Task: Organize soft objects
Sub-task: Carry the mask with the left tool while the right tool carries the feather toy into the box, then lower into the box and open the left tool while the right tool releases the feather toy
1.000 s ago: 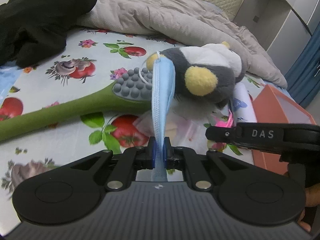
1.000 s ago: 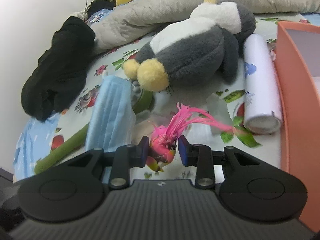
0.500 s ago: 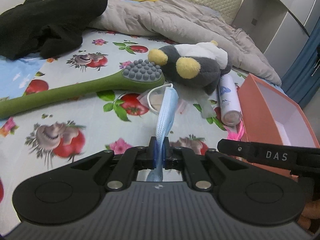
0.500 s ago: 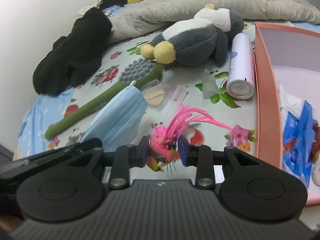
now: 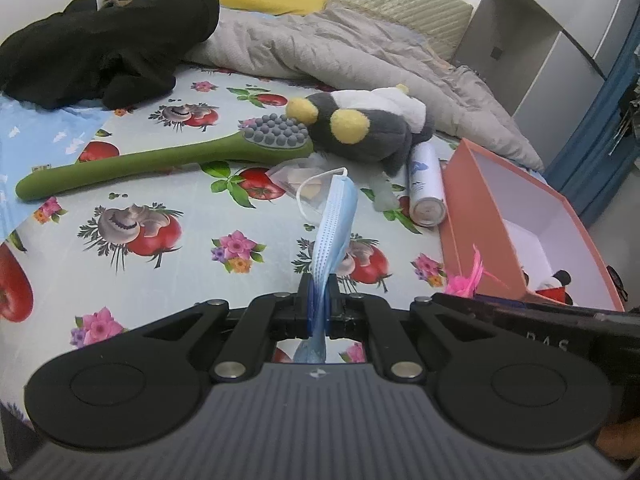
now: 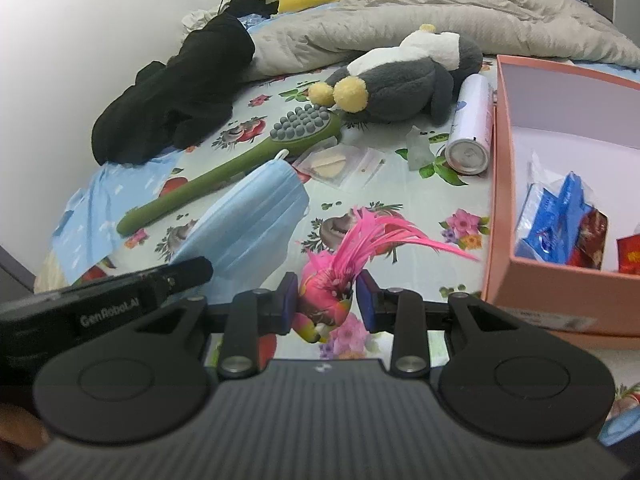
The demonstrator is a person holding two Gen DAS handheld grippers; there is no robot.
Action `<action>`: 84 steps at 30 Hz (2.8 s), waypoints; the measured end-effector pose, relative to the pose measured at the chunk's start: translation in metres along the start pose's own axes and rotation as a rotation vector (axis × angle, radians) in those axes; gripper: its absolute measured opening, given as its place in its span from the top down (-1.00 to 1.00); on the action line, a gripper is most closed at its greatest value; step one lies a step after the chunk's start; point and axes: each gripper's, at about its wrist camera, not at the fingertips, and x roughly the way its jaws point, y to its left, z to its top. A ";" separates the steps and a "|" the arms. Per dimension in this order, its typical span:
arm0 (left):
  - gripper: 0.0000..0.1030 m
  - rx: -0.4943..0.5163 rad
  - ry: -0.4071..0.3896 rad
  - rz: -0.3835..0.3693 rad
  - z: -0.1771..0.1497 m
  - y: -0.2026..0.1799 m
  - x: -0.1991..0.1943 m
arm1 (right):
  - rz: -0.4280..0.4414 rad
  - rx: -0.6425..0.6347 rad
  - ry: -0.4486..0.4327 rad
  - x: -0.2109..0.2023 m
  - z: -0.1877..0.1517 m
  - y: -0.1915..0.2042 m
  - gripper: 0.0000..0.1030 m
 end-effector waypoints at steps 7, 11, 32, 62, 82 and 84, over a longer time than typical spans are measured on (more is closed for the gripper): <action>0.88 0.019 -0.017 -0.008 -0.005 -0.014 -0.024 | -0.010 -0.020 -0.049 -0.028 -0.007 -0.002 0.32; 0.88 0.049 -0.029 -0.017 -0.007 -0.028 -0.034 | -0.025 -0.026 -0.079 -0.044 -0.008 -0.007 0.32; 0.88 0.190 -0.055 -0.193 -0.005 -0.134 -0.054 | -0.146 0.036 -0.195 -0.124 -0.016 -0.069 0.32; 0.88 0.285 0.039 -0.277 0.043 -0.259 0.055 | -0.237 0.179 -0.146 -0.109 0.021 -0.202 0.32; 0.87 0.290 0.210 -0.227 0.081 -0.297 0.230 | -0.221 0.273 -0.025 -0.002 0.073 -0.308 0.30; 0.76 0.290 0.209 -0.215 0.082 -0.297 0.232 | -0.211 0.274 -0.017 0.000 0.072 -0.309 0.27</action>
